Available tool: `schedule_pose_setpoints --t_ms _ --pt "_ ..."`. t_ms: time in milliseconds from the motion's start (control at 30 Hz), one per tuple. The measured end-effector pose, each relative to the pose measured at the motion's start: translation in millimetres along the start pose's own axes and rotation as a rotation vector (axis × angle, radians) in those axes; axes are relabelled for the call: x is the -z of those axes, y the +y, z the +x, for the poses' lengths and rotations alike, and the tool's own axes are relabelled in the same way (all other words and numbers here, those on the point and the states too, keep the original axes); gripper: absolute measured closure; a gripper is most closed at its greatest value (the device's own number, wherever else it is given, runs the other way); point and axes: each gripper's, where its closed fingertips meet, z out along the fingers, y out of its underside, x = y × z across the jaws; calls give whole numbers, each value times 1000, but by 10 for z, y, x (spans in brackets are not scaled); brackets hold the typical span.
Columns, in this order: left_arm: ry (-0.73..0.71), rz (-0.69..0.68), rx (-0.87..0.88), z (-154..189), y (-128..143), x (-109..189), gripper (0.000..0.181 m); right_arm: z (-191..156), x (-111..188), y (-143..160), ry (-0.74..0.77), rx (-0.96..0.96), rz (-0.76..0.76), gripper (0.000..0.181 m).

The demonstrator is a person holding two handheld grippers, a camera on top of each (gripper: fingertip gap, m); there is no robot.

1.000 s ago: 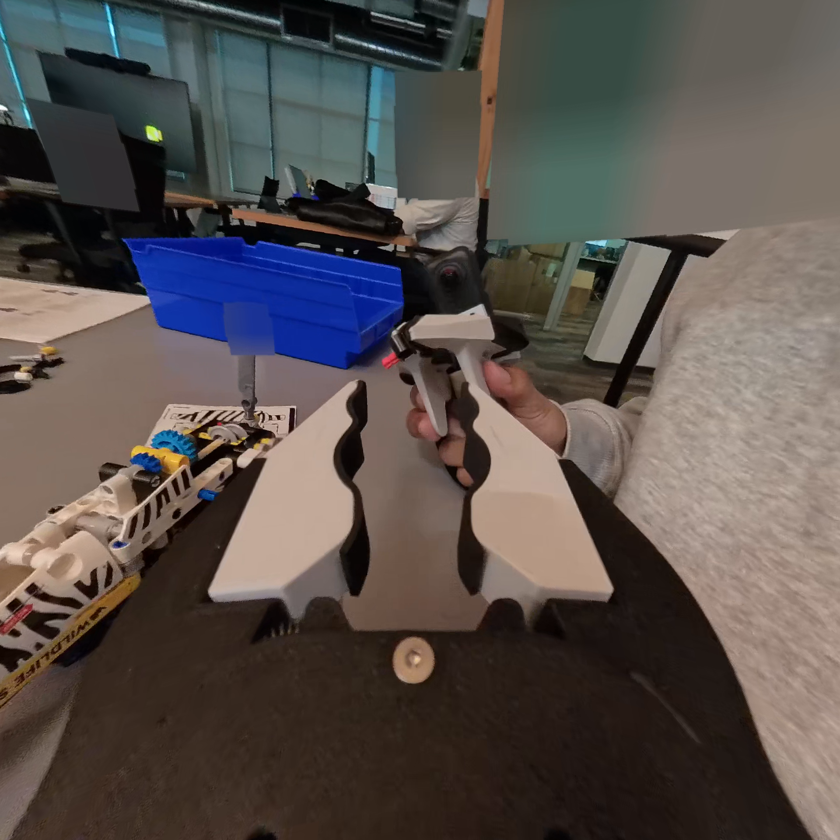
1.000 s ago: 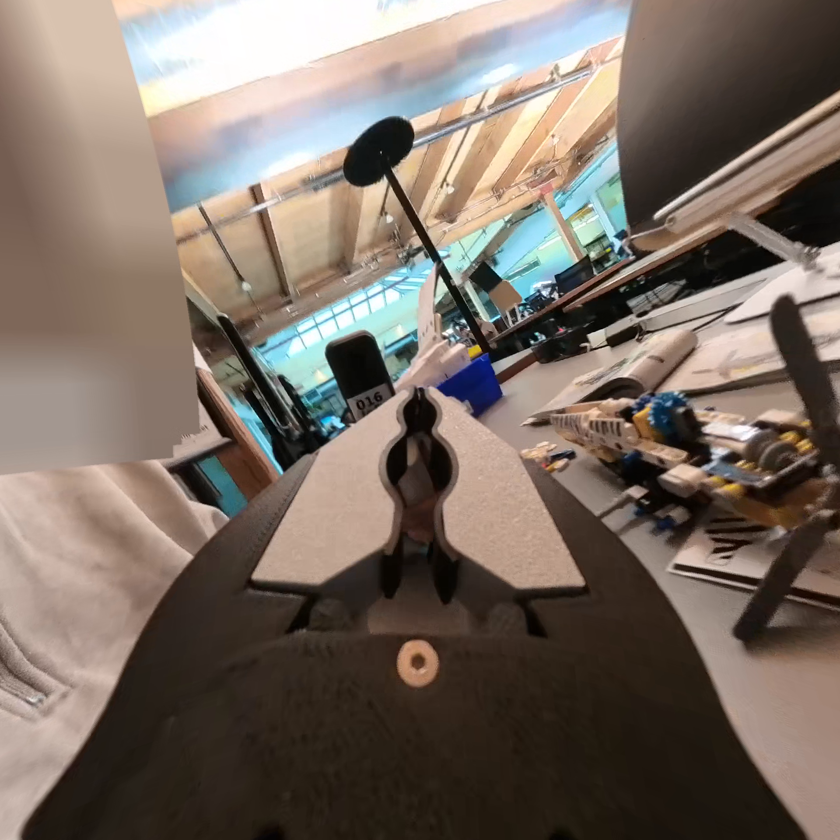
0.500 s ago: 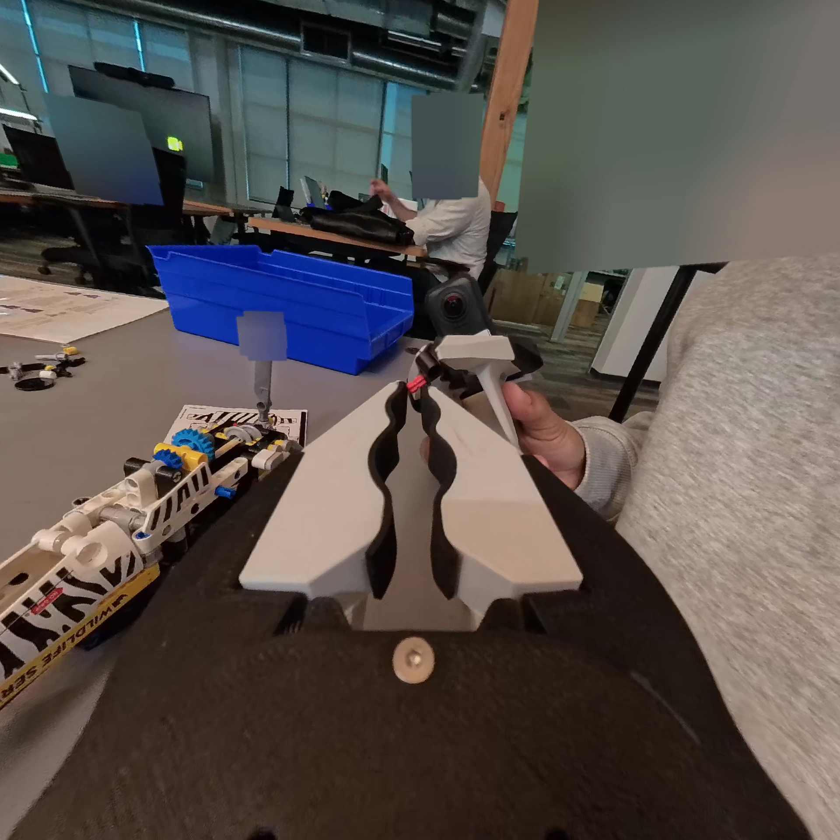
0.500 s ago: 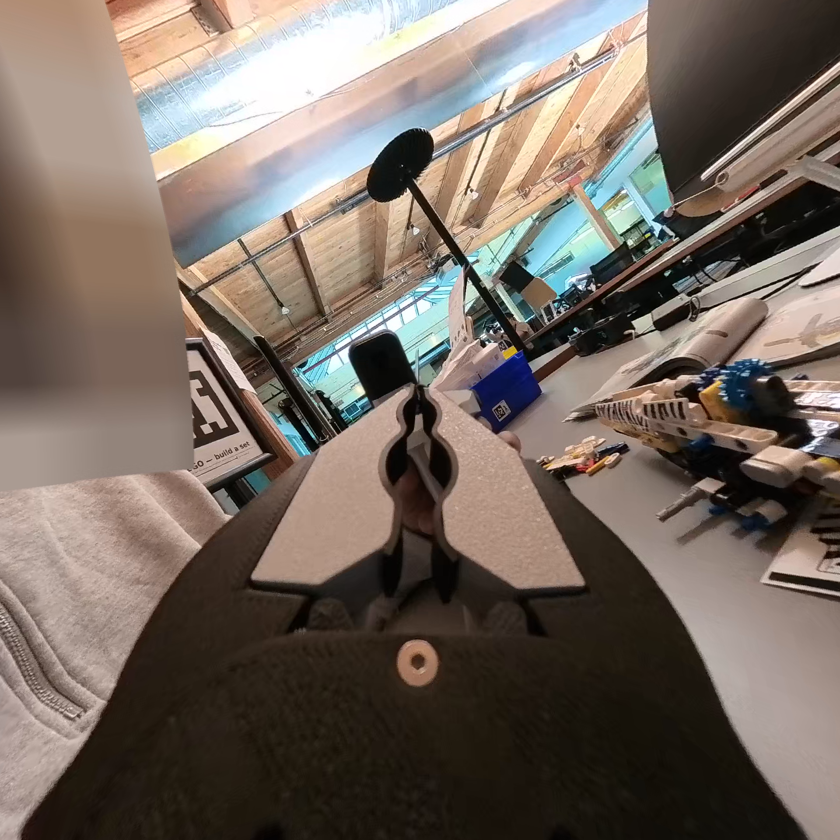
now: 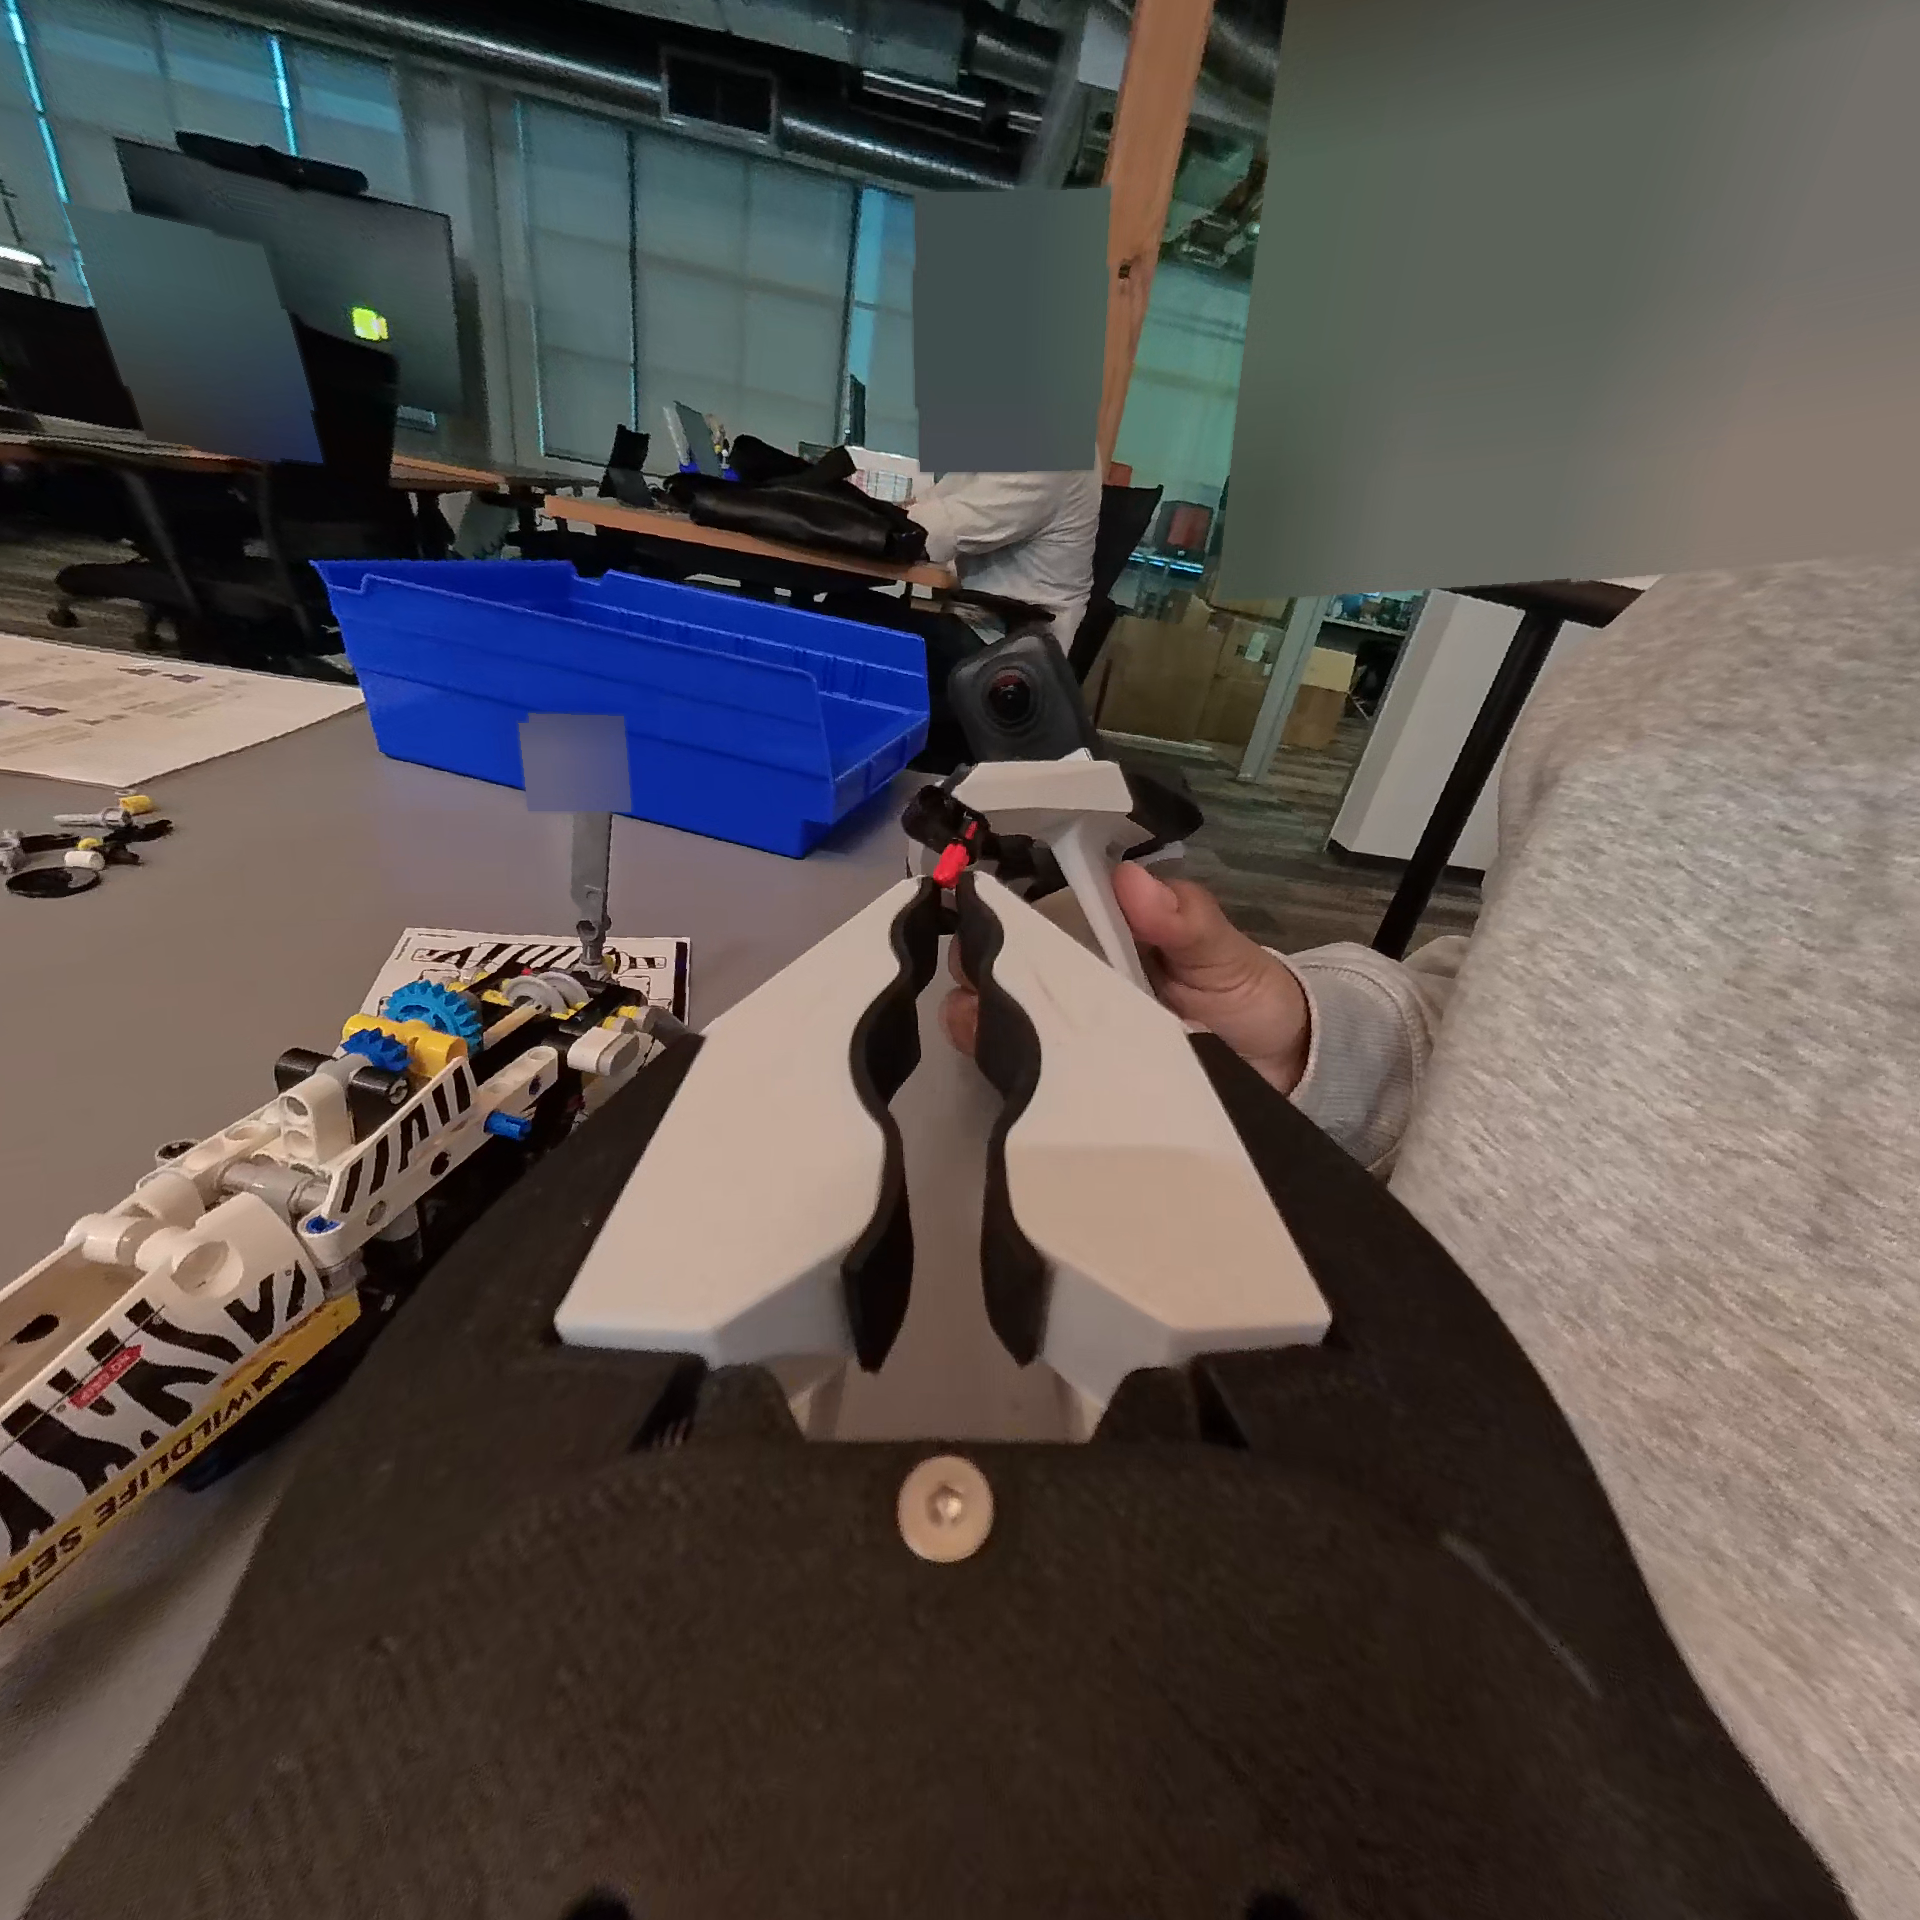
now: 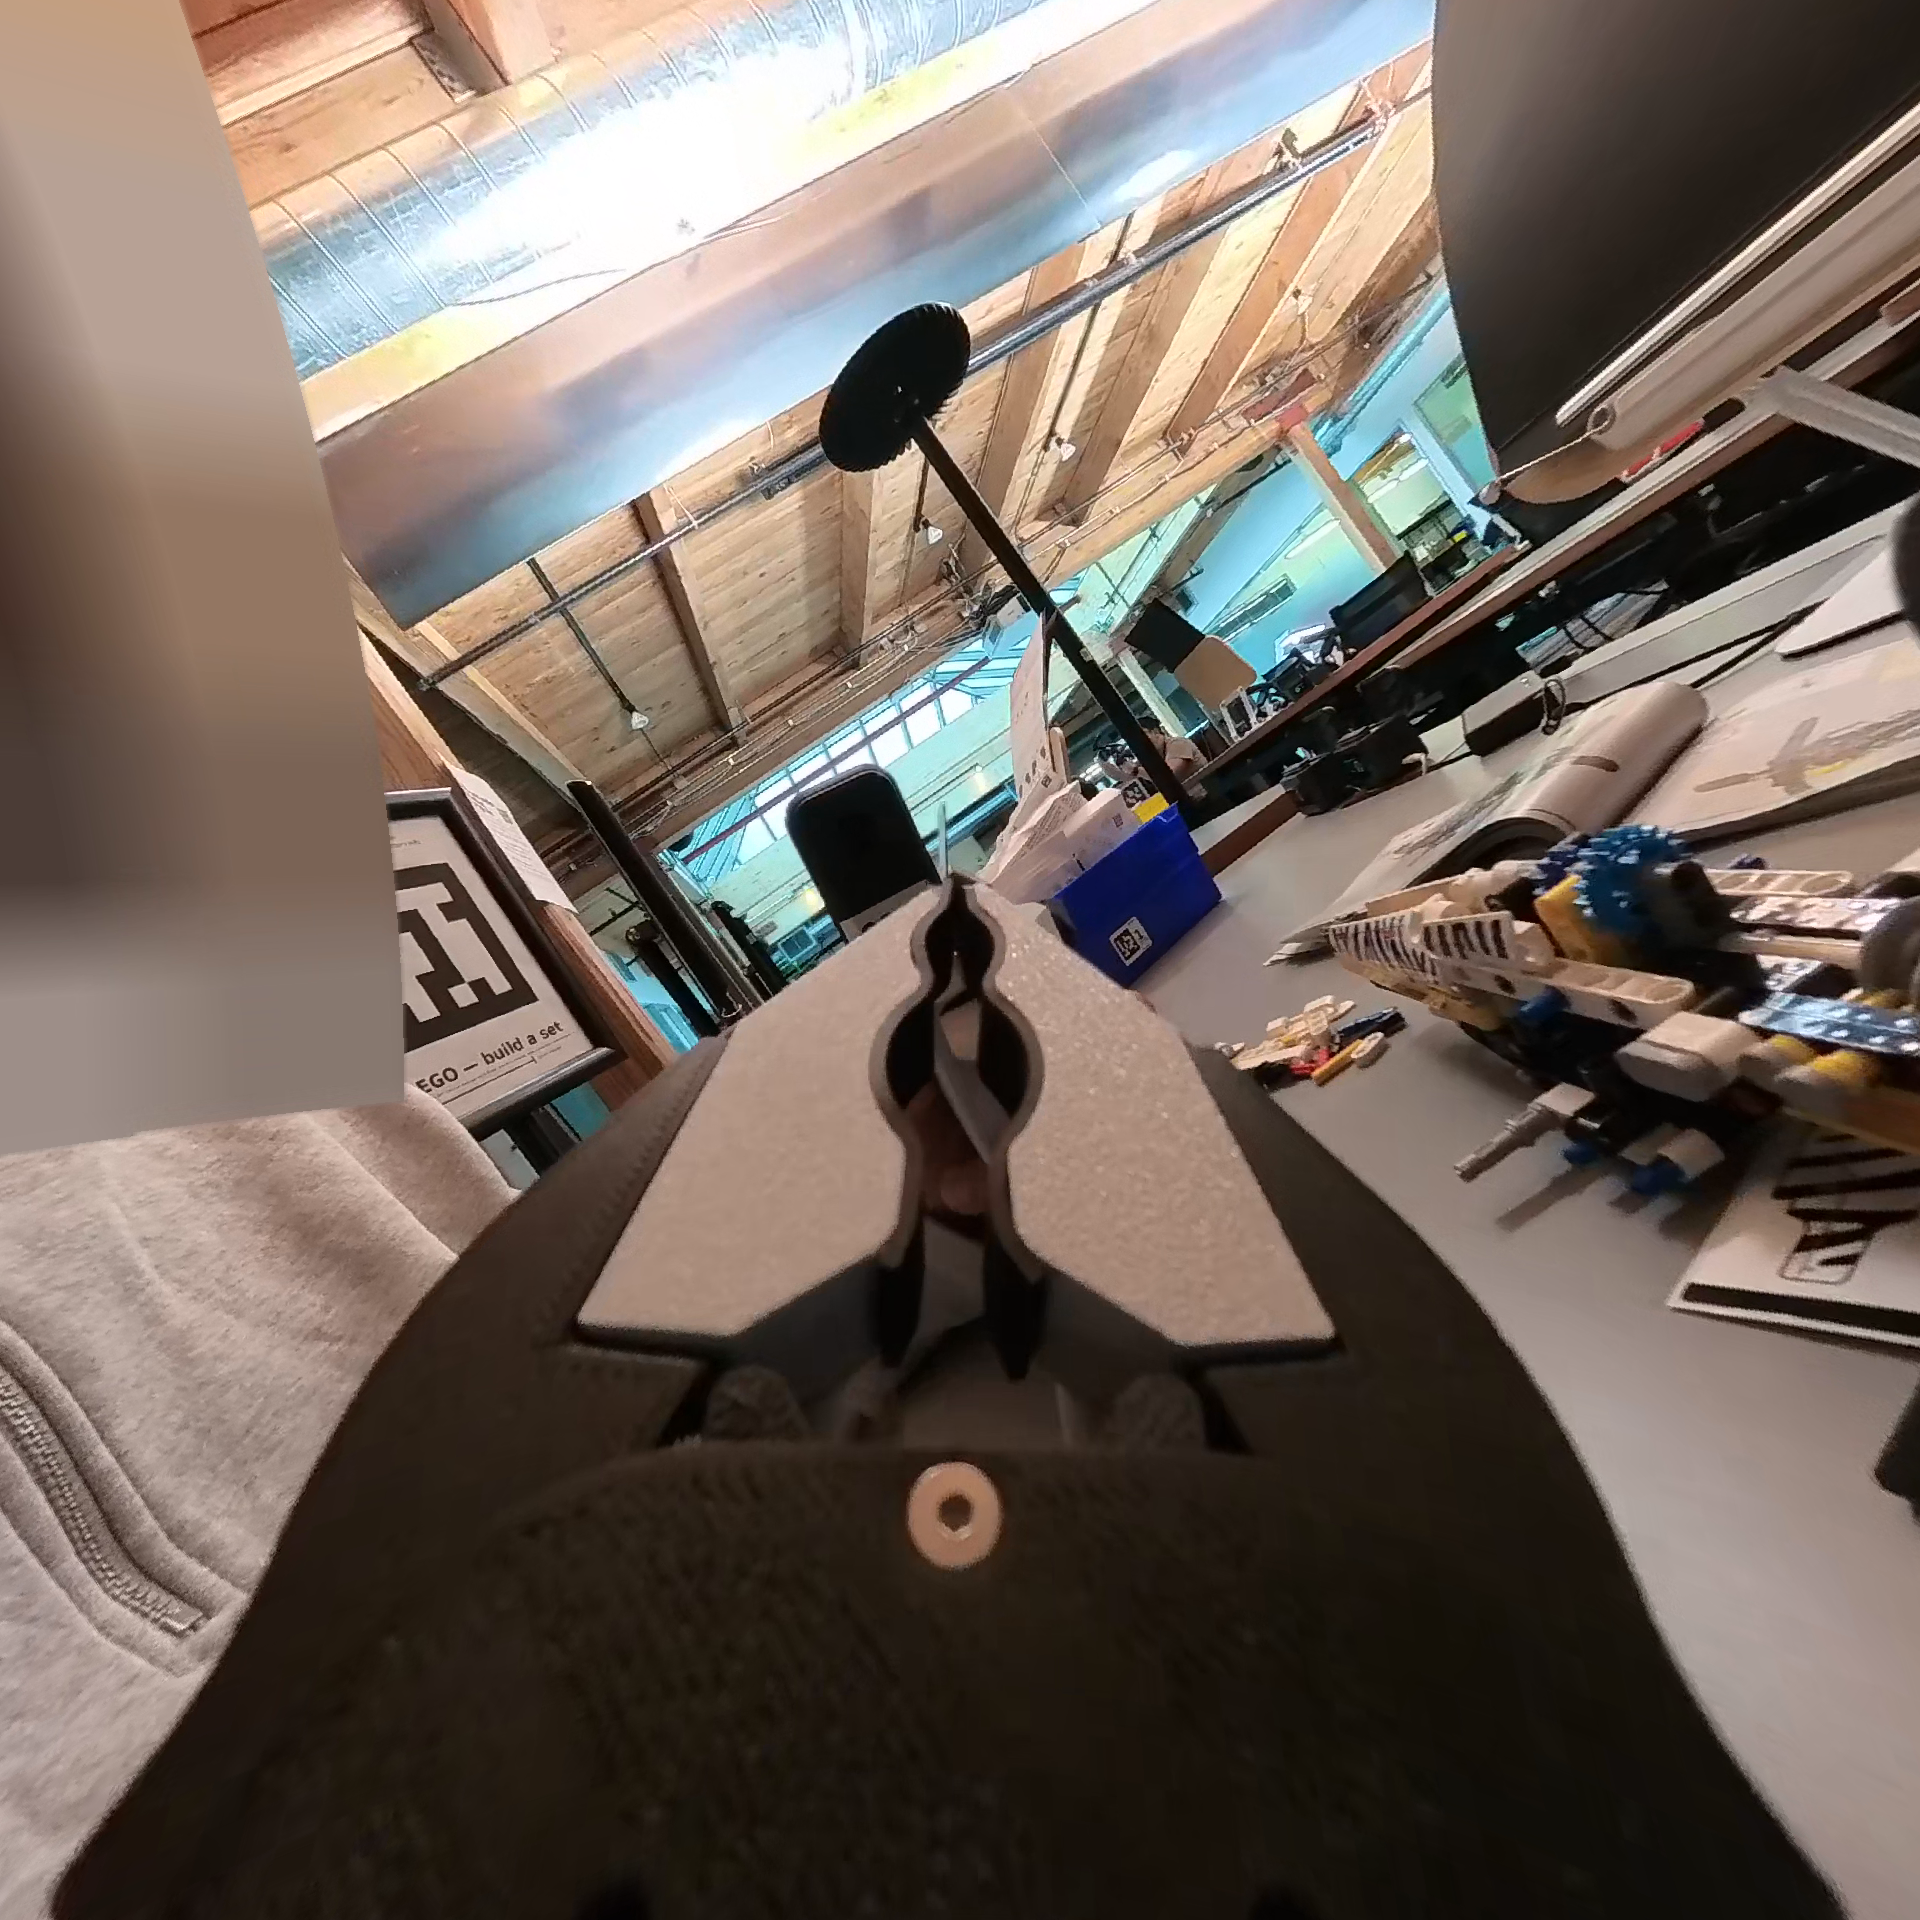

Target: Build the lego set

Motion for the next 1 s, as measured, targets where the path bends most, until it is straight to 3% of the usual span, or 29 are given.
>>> schedule_pose_setpoints --t_ms 300,400,533,700,1000 --pt "-60 -56 -73 -46 81 -21 181 21 46 20 17 35 -104 178" --pt "-115 -87 -147 -86 106 -17 181 50 78 22 92 166 -193 166" --pt "-225 -198 -415 -102 237 -63 181 73 105 136 210 429 -389 164" --pt "-212 -217 -423 -73 277 -97 181 188 198 256 342 676 -593 162" --pt "-210 -230 -426 -74 294 -92 181 172 243 206 345 680 -605 169"
